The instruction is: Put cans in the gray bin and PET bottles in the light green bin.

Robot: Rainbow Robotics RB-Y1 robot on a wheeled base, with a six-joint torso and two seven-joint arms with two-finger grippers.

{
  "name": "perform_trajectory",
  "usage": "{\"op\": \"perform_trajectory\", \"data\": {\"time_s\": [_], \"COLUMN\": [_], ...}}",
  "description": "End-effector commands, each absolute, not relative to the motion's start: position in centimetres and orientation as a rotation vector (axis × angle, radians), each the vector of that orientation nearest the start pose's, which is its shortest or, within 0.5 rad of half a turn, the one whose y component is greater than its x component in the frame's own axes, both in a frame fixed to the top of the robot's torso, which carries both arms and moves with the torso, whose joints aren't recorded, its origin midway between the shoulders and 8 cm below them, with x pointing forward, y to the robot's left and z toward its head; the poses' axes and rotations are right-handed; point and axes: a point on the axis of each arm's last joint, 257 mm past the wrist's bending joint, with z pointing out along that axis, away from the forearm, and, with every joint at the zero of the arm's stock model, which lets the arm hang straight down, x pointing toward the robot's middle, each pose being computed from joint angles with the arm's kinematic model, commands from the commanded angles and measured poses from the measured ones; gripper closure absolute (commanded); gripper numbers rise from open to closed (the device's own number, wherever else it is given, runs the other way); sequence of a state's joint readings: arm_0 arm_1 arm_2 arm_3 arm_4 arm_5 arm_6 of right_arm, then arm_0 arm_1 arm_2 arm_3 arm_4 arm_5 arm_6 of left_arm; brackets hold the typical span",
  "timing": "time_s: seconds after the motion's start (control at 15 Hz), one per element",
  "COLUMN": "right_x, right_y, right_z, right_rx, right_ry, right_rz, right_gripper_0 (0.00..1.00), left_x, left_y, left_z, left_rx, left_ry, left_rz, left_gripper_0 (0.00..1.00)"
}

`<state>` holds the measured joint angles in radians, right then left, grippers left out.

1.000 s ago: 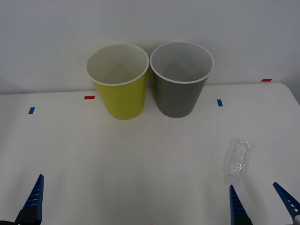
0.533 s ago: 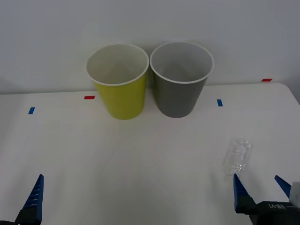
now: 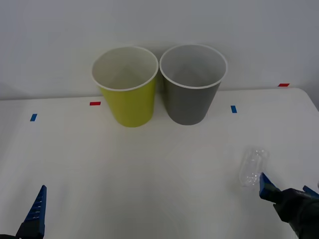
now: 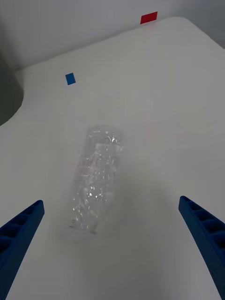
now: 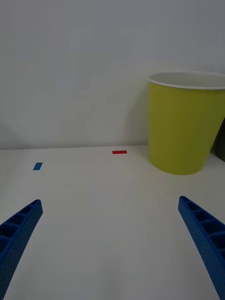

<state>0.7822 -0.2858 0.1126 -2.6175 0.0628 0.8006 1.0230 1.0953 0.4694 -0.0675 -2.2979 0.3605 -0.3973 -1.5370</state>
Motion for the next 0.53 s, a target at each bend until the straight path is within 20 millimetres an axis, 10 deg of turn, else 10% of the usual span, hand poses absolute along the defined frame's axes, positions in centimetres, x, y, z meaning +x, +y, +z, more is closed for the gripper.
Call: {"op": "perform_trajectory", "data": {"time_s": [0.07,0.53], "right_x": [31.7,32.8], "right_y": [-30.1,-29.1], "right_z": [-22.2,-22.6], "right_rx": [0.386,0.378], "right_ry": [2.1,2.3], "right_rz": [-0.011,0.037], "right_gripper_0": [0.0,0.0], "left_x": [25.3,25.3], "left_y": [31.3,31.3], "left_z": [-17.8,-17.8], "left_rx": [-0.018,-0.018], "left_ry": [1.57,1.57], "left_rz": [-0.02,-0.02], "left_gripper_0": [0.0,0.0]}}
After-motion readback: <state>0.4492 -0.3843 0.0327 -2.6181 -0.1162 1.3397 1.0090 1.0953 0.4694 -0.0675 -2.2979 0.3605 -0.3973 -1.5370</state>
